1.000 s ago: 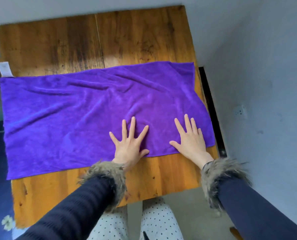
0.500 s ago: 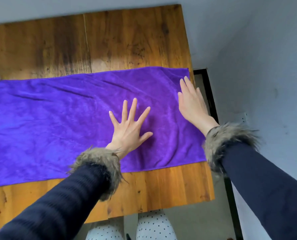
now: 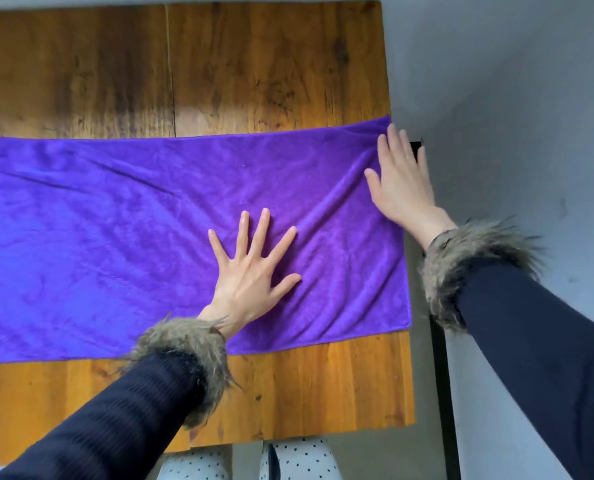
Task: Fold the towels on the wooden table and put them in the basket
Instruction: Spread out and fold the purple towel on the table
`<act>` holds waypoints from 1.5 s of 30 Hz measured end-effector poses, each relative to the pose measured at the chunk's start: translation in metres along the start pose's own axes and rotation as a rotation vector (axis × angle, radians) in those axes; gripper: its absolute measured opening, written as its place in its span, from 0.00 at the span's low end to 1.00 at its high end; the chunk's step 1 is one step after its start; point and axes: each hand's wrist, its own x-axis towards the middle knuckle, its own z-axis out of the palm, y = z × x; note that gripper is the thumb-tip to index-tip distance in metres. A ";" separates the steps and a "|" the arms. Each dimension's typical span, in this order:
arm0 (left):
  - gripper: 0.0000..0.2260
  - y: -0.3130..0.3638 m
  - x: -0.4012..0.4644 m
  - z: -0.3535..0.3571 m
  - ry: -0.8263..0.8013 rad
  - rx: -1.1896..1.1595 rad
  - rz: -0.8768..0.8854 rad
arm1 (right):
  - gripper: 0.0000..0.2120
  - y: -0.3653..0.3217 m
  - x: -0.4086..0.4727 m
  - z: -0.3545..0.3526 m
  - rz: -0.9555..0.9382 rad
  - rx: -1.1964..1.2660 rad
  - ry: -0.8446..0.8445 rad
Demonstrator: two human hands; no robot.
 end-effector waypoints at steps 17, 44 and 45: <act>0.27 -0.047 0.045 -0.013 0.062 0.046 0.010 | 0.34 -0.025 -0.056 0.054 -0.037 -0.068 0.028; 0.28 -0.309 0.020 -0.059 0.016 -0.082 -0.184 | 0.28 -0.293 0.031 0.026 0.124 -0.063 -0.073; 0.27 -0.311 0.017 -0.057 0.021 -0.100 -0.185 | 0.28 -0.299 0.029 0.026 0.124 -0.059 -0.066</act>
